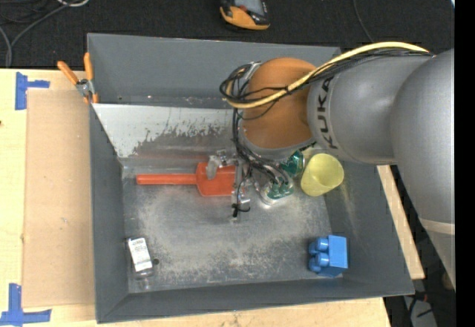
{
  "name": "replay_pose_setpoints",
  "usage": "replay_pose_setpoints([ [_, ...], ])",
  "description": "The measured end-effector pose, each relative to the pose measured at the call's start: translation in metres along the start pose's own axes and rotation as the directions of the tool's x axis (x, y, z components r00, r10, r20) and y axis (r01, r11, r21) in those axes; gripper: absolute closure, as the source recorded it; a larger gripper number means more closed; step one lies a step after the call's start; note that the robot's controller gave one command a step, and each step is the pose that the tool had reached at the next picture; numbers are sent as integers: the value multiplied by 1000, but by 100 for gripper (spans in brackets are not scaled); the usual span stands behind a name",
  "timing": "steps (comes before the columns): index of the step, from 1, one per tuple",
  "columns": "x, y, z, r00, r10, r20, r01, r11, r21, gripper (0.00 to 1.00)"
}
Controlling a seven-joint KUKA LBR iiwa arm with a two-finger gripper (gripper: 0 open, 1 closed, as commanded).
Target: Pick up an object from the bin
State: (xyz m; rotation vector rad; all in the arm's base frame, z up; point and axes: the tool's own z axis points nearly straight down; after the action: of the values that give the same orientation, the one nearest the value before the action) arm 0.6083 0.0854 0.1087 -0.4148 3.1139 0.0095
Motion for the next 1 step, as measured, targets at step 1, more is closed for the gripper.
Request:
replay_pose_setpoints([
  [1, 37, -26, 41, 994, -111, -10, 111, 994, -3, 0],
])
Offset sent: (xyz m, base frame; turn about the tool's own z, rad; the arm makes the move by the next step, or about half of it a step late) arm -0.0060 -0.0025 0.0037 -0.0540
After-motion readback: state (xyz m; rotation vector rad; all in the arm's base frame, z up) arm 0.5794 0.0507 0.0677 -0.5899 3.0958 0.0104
